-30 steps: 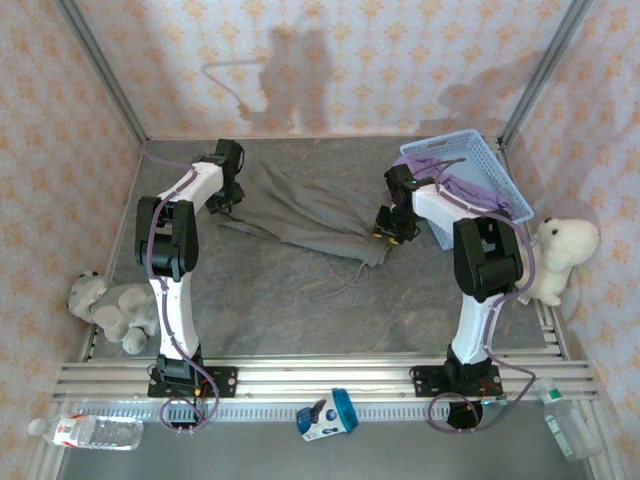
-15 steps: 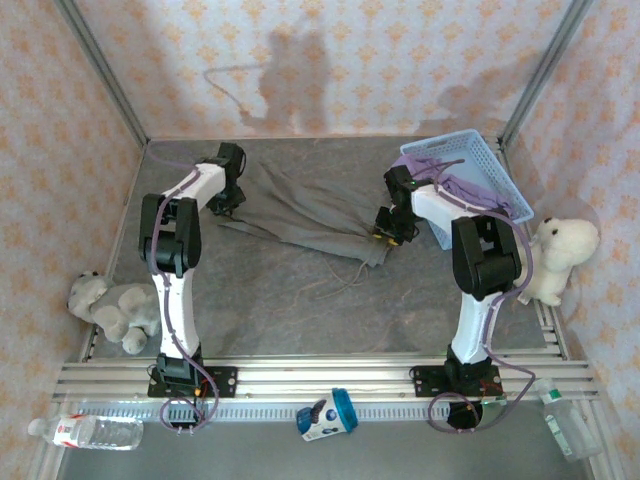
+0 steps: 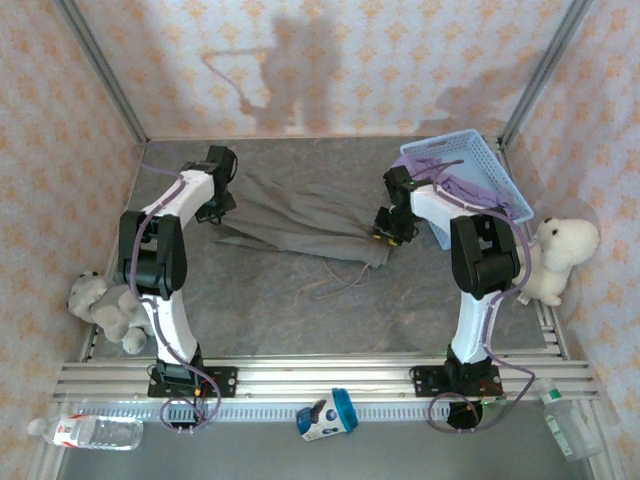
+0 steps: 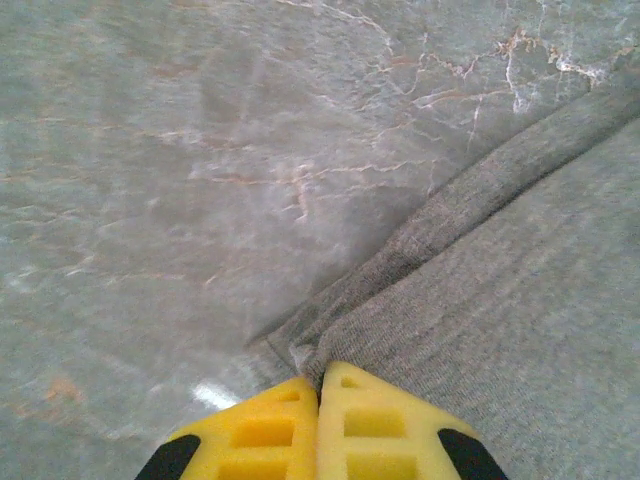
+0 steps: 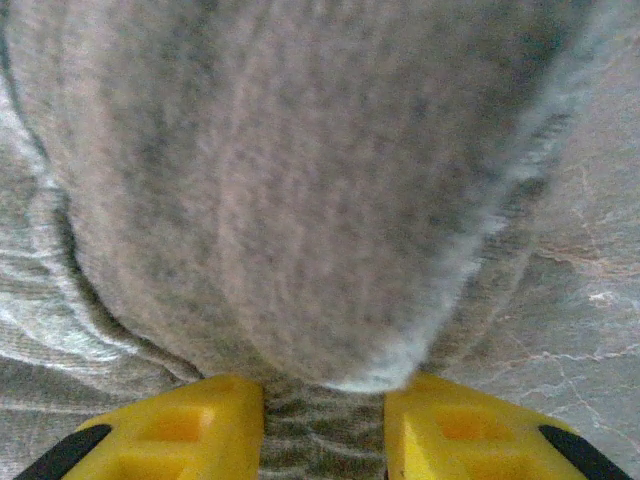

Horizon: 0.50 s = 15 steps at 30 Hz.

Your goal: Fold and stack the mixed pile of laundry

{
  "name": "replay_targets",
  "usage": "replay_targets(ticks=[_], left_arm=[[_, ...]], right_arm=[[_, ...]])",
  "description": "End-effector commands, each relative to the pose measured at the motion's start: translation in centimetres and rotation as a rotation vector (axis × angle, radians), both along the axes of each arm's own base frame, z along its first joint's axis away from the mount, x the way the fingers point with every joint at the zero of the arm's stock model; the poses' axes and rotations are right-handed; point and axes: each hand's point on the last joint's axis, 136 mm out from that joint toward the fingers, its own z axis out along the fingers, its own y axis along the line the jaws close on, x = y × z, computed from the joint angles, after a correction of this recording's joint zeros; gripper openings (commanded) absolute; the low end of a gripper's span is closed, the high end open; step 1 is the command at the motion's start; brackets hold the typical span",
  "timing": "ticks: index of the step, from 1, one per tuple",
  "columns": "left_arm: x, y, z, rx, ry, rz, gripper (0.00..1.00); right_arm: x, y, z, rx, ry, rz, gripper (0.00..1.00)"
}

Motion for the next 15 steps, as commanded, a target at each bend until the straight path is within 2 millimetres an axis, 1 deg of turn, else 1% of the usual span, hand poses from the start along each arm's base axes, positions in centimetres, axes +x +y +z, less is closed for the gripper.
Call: replay_targets(ticks=[1, 3, 5, 7, 8, 9, 10, 11, 12, 13, 15], left_arm=[[-1.4, 1.0, -1.6, 0.047, 0.108, -0.01, 0.0], [-1.4, 0.5, -2.1, 0.019, 0.115, 0.002, 0.0], [-1.6, 0.2, -2.1, 0.003, 0.111, 0.005, 0.0], [-2.4, 0.0, -1.5, 0.0, 0.096, 0.029, 0.0], [-3.2, 0.2, -1.5, 0.016, 0.1, 0.031, 0.02], [-3.9, 0.6, -1.0, 0.034, 0.095, 0.035, 0.22], [-4.7, 1.0, -1.1, 0.057, 0.109, 0.042, 0.43], [-5.3, 1.4, -1.1, 0.074, 0.126, 0.043, 0.52], [-5.6, 1.7, -0.9, 0.08, 0.135, 0.043, 0.55], [-5.6, 1.6, -0.6, 0.076, 0.131, 0.039, 0.55], [-4.9, 1.2, 0.6, 0.049, 0.083, 0.038, 0.55]], right_arm=[[-0.3, -0.7, -0.6, -0.032, 0.036, -0.006, 0.35], [-0.1, -0.5, 0.0, -0.02, 0.022, 0.005, 0.36], [-0.1, -0.4, 0.6, -0.009, 0.005, 0.008, 0.38], [0.1, -0.3, 1.1, -0.004, -0.011, 0.014, 0.39], [0.1, -0.3, 1.2, -0.006, -0.014, 0.017, 0.4], [0.1, -0.2, 1.3, -0.005, -0.015, 0.022, 0.42], [0.2, -0.1, 1.5, -0.001, -0.018, 0.027, 0.43], [0.3, 0.0, 1.8, 0.005, -0.023, 0.031, 0.45], [0.4, 0.1, 2.1, 0.007, -0.033, 0.036, 0.45], [0.6, 0.1, 2.5, 0.008, -0.042, 0.037, 0.45], [0.8, 0.2, 3.5, 0.003, -0.06, 0.044, 0.46]])
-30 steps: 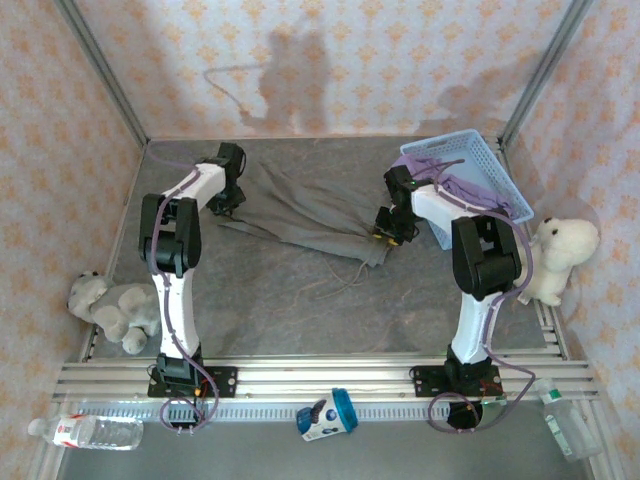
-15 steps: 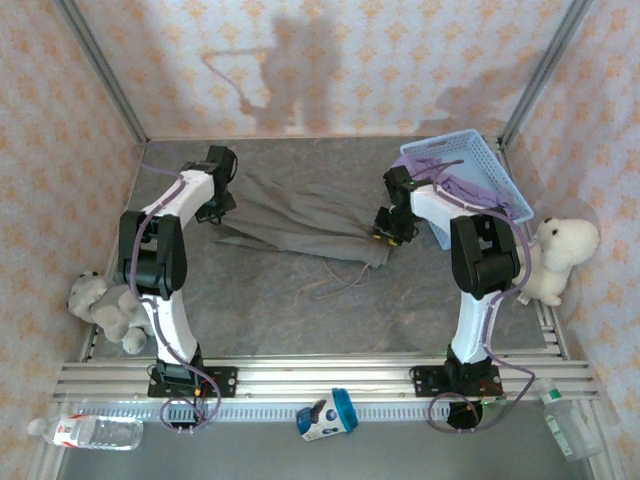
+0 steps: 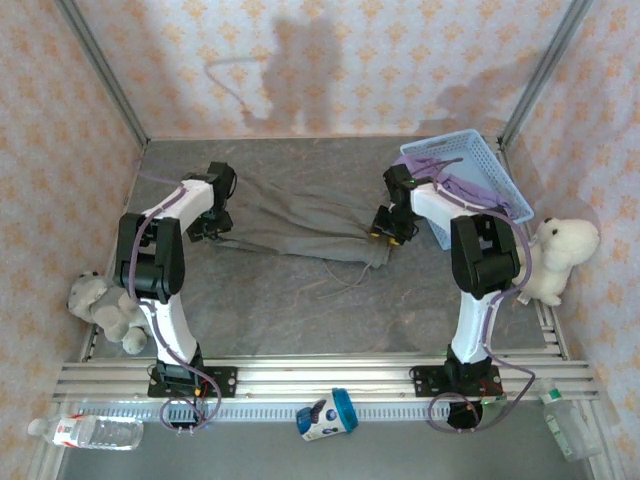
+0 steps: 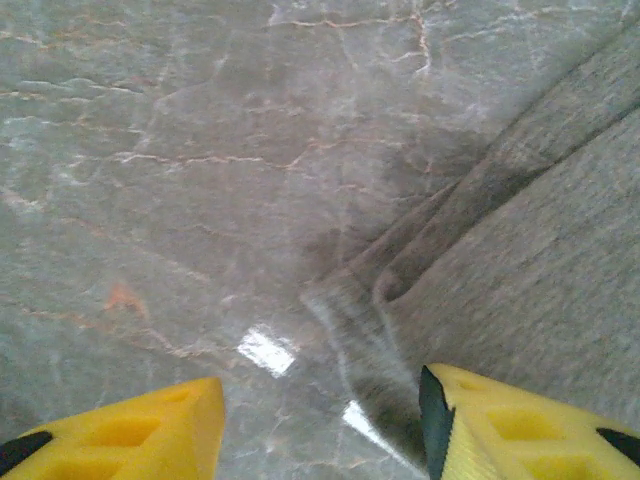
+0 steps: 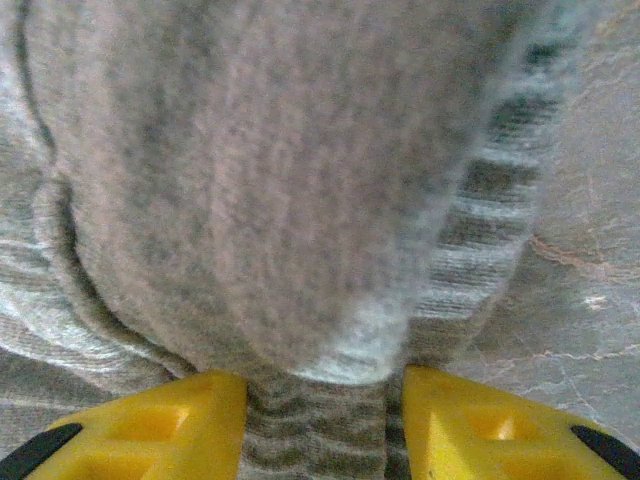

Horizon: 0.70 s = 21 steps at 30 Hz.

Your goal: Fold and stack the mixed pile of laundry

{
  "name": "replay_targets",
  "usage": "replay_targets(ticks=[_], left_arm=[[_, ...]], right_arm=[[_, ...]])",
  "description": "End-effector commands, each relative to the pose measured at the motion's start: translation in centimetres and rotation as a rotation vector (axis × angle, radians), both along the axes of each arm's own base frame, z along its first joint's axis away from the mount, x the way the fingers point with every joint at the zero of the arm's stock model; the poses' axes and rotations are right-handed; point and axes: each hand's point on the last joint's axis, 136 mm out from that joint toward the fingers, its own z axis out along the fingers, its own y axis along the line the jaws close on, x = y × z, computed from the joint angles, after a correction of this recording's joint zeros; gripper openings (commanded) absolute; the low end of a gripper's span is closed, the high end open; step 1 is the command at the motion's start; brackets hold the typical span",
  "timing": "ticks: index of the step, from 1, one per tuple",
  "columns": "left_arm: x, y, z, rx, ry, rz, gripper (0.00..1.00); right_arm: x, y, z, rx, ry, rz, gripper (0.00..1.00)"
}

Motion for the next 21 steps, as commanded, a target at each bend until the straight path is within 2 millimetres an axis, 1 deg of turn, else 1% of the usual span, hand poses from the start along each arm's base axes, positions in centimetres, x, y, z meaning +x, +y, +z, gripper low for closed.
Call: replay_targets(ticks=[1, 3, 5, 7, 10, 11, 12, 15, 17, 18, 21], left_arm=[[0.6, 0.2, 3.7, -0.001, -0.097, 0.017, 0.55], [2.2, -1.3, 4.9, -0.083, -0.183, 0.017, 0.55], [3.8, -3.4, 5.5, -0.169, -0.251, 0.006, 0.54], [5.3, -5.4, 5.6, -0.227, -0.293, -0.007, 0.52], [7.1, -8.1, 4.6, -0.26, -0.3, -0.031, 0.48], [7.4, -8.7, 3.9, -0.259, -0.295, -0.033, 0.47], [7.5, -9.2, 2.6, -0.255, -0.272, -0.027, 0.47], [7.0, -9.6, -0.3, -0.259, -0.229, 0.01, 0.47], [5.7, -9.4, -2.2, -0.255, -0.189, 0.044, 0.47], [5.0, -9.2, -2.8, -0.249, -0.174, 0.057, 0.47], [2.4, -8.6, -4.0, -0.238, -0.147, 0.082, 0.47]], right_arm=[[0.7, -0.1, 3.4, -0.008, -0.064, 0.02, 0.45], [0.8, -0.1, 4.2, -0.017, -0.078, 0.022, 0.46], [1.0, -0.1, 4.5, -0.026, -0.09, 0.018, 0.46], [1.4, -0.2, 4.5, -0.037, -0.097, 0.012, 0.46], [2.0, 0.2, 3.6, -0.035, -0.083, 0.007, 0.45], [2.2, 0.4, 3.0, -0.028, -0.071, 0.001, 0.45], [2.3, 0.6, 2.5, -0.023, -0.063, -0.001, 0.45], [2.3, 0.7, 1.2, -0.046, -0.05, 0.001, 0.45], [1.8, 0.4, 0.5, -0.061, -0.039, 0.006, 0.46], [1.5, 0.4, 0.3, -0.064, -0.034, 0.011, 0.47], [0.4, 0.0, -0.3, -0.087, -0.023, 0.024, 0.58]])
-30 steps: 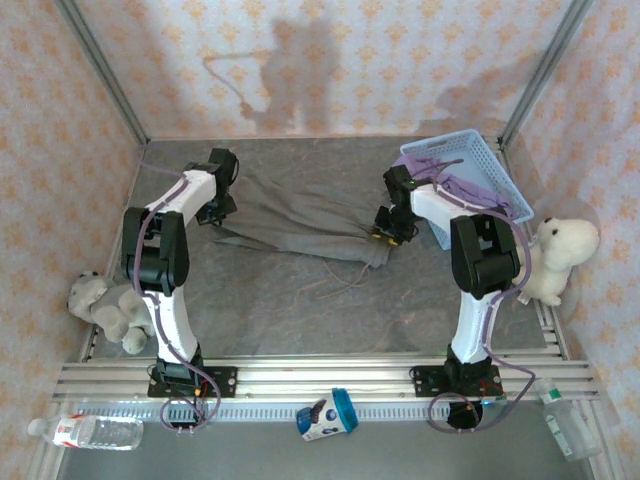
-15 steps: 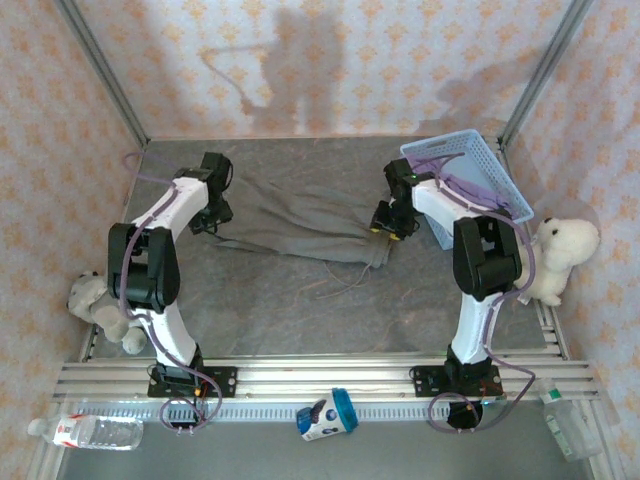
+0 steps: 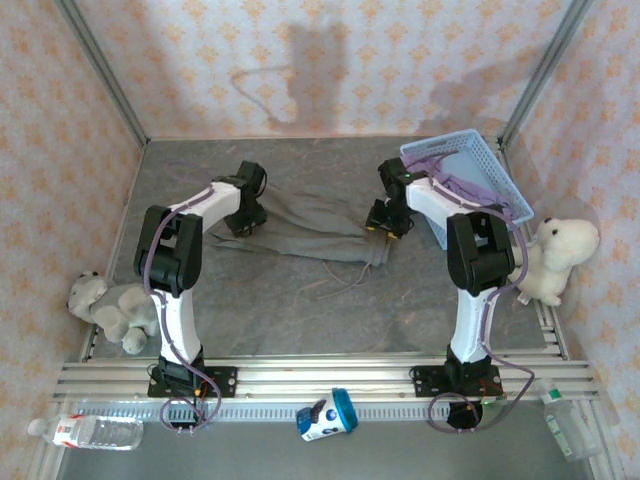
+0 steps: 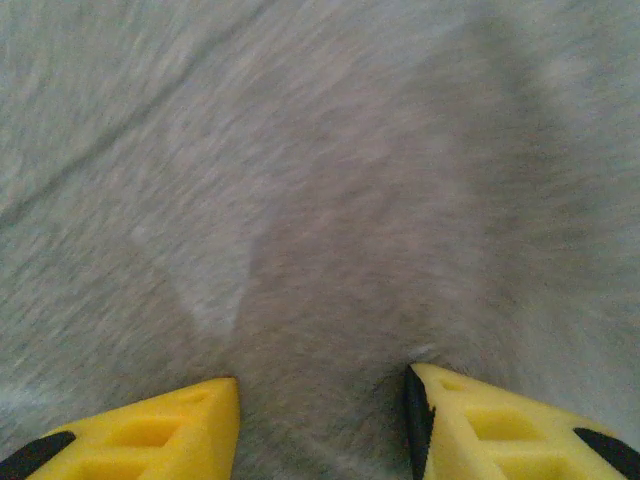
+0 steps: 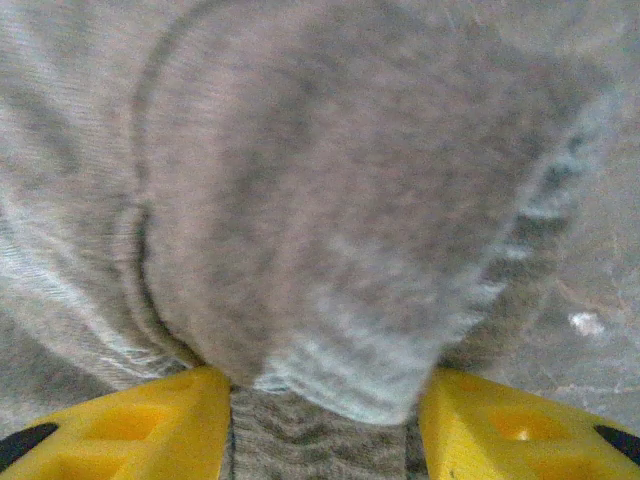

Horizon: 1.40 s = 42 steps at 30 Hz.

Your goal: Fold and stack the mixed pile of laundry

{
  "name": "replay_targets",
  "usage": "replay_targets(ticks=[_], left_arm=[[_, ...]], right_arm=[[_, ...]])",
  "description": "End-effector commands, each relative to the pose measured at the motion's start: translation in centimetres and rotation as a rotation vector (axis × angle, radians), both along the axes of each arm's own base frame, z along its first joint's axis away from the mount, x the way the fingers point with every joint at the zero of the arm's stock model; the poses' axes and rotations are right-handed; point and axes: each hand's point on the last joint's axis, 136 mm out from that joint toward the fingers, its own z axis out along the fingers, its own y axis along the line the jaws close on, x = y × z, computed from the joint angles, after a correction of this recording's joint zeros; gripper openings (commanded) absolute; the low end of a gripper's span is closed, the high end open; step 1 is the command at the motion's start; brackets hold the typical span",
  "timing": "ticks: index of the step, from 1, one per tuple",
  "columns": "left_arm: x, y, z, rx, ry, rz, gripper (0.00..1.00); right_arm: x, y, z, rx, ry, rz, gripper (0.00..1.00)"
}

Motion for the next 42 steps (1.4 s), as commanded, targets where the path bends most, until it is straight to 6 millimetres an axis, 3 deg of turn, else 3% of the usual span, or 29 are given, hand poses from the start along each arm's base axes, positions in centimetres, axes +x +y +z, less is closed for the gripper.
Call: replay_targets(ticks=[1, 5, 10, 14, 19, 23, 26, 29, 31, 32, 34, 35, 38, 42], left_arm=[[-2.4, 1.1, -0.2, 0.008, 0.005, 0.071, 0.47], [-6.3, 1.8, -0.7, 0.021, 0.031, 0.084, 0.47], [-10.9, 2.0, -0.9, 0.012, 0.043, 0.104, 0.47], [-13.6, 2.4, -0.1, 0.014, 0.036, 0.126, 0.52], [-13.7, 3.7, 3.2, 0.045, -0.035, 0.156, 0.7], [-12.1, 5.1, 5.5, 0.004, -0.103, 0.215, 0.75], [-11.3, 7.1, 6.6, 0.005, -0.125, 0.259, 0.74], [-11.0, 8.8, 7.4, 0.012, -0.129, 0.291, 0.74], [-10.9, 9.6, 7.7, 0.012, -0.139, 0.309, 0.74], [-11.0, 9.9, 7.9, 0.012, -0.141, 0.319, 0.74], [-11.2, 10.2, 8.0, 0.012, -0.143, 0.329, 0.74], [-11.3, 10.2, 8.0, 0.01, -0.14, 0.327, 0.74], [-11.2, 8.9, 7.5, -0.059, -0.147, 0.307, 0.73], [-10.4, 5.5, 7.3, -0.157, -0.193, 0.231, 0.65]], right_arm=[[-1.1, -0.9, -0.3, -0.06, -0.004, 0.004, 0.66], [-1.7, -1.2, 2.2, -0.049, -0.081, 0.015, 1.0], [-2.4, -0.2, 4.0, 0.016, -0.129, 0.047, 0.99], [-3.0, 2.3, 3.3, 0.037, -0.137, 0.106, 0.99], [-2.6, 3.7, 0.5, 0.031, -0.088, 0.111, 0.98], [-2.2, 3.7, -1.9, -0.03, -0.042, 0.132, 0.94], [-2.6, 3.4, -3.5, -0.082, 0.012, 0.155, 0.84], [-3.7, 2.4, -5.1, -0.145, 0.068, 0.157, 0.58], [-4.5, 1.9, -5.9, -0.164, 0.096, 0.154, 0.47], [-4.9, 1.5, -6.2, -0.176, 0.104, 0.153, 0.39], [-5.3, 0.9, -6.2, -0.201, 0.104, 0.15, 0.09], [-5.4, 0.7, -6.1, -0.209, 0.097, 0.156, 0.01], [-5.0, 0.2, -4.8, -0.242, 0.075, 0.193, 0.0], [-3.8, -1.1, -1.2, -0.324, 0.005, 0.247, 0.0]])
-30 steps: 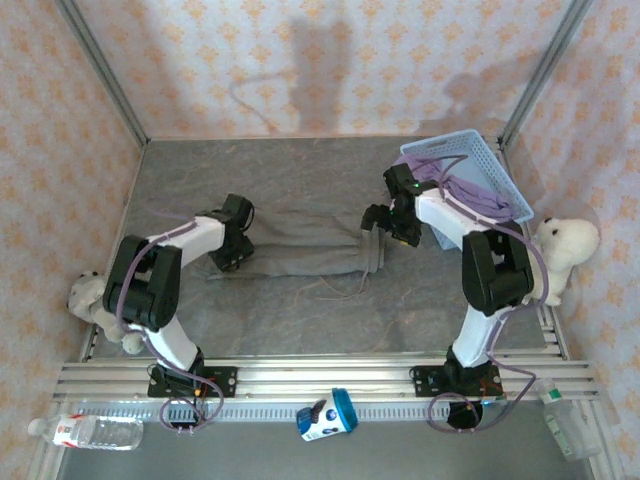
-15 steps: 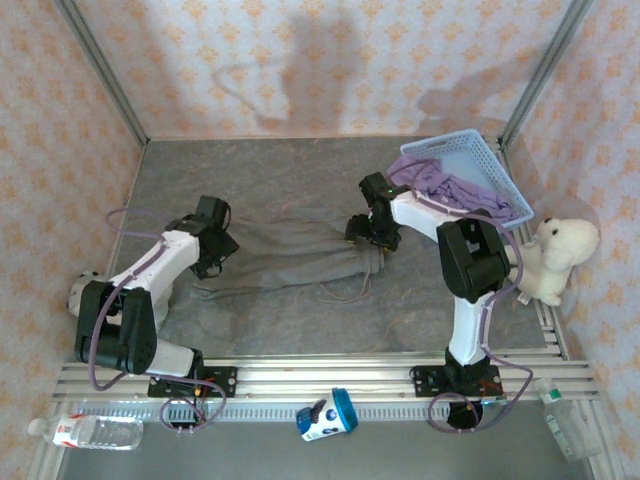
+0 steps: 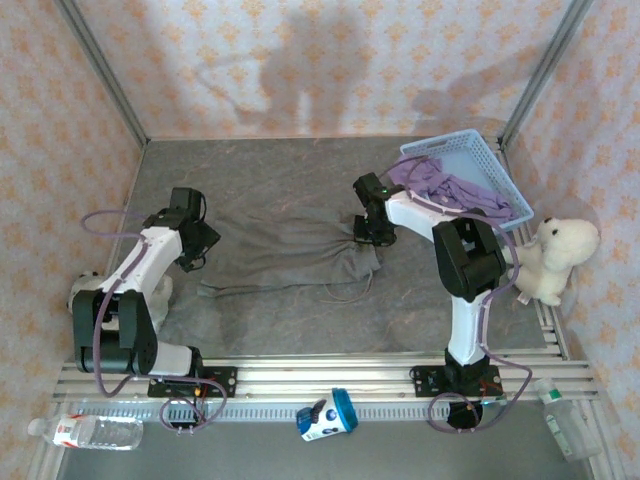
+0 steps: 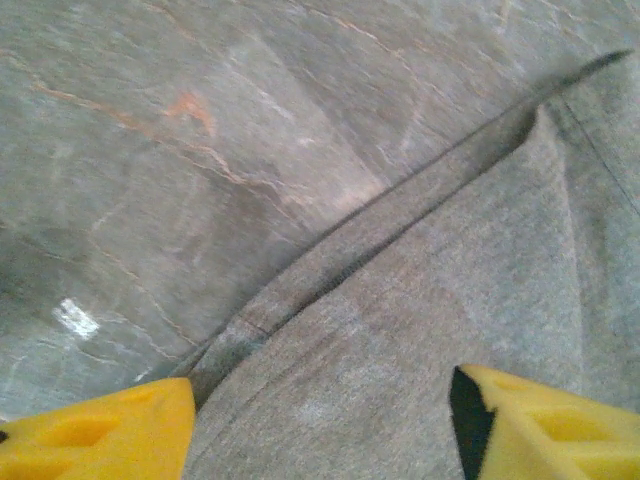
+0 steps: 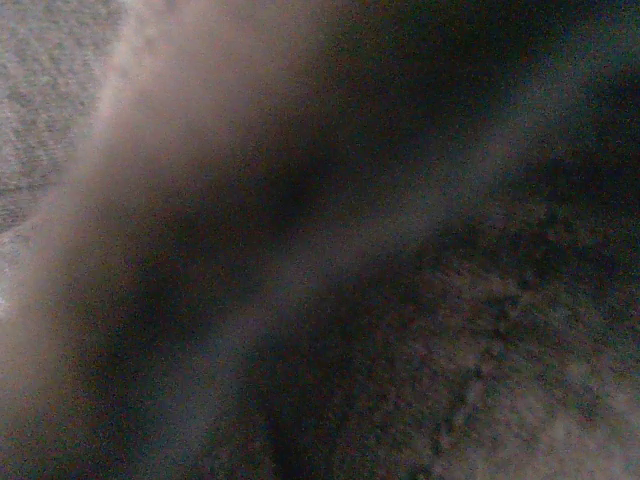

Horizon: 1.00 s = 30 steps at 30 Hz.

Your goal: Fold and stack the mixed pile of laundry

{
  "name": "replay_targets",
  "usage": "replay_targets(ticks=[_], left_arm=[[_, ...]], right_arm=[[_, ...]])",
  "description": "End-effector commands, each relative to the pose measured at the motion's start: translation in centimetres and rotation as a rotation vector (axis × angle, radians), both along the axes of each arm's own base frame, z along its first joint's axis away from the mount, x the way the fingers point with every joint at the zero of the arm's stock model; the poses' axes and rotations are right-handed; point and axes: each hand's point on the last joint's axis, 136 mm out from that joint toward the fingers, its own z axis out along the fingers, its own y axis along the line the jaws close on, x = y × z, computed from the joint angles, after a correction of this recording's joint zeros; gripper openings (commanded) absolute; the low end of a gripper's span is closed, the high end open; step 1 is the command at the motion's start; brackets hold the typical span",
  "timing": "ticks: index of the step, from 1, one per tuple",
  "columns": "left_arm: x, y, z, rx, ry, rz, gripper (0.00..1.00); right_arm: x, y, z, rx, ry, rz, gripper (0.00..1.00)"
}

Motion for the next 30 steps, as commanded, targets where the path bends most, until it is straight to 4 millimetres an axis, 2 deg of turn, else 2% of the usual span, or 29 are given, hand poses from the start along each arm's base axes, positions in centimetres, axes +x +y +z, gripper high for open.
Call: replay_targets(ticks=[1, 5, 8, 13, 17, 24, 25, 30], left_arm=[[0.4, -3.5, 0.4, -0.069, -0.055, -0.092, 0.62], [1.1, -8.6, 0.3, -0.101, -0.08, -0.201, 0.49], [2.0, -12.4, 0.2, -0.133, -0.1, -0.269, 0.4], [3.7, -18.3, 0.2, -0.129, -0.106, -0.399, 0.22], [4.8, -22.9, -1.0, -0.144, -0.083, -0.48, 0.1], [5.5, -31.4, -1.9, -0.167, -0.059, -0.638, 0.06], [5.4, -32.2, -3.3, -0.156, -0.026, -0.652, 0.05], [5.0, -34.2, -6.6, -0.125, 0.053, -0.668, 0.04]], right_arm=[[-1.2, -4.7, 1.1, -0.222, 0.023, 0.04, 0.0], [-0.7, -5.9, 4.8, -0.201, -0.021, 0.045, 0.0], [-0.8, -6.0, 7.0, -0.152, -0.033, 0.06, 0.0], [-1.3, -6.5, 9.2, -0.148, -0.038, 0.086, 0.0], [-1.2, -6.7, 10.7, -0.134, -0.079, 0.056, 0.0], [-0.9, -6.4, 11.4, -0.095, -0.108, 0.03, 0.0], [-0.9, -6.4, 11.5, -0.092, -0.11, 0.026, 0.0], [-0.3, -6.9, 13.0, -0.034, -0.143, -0.016, 0.0]])
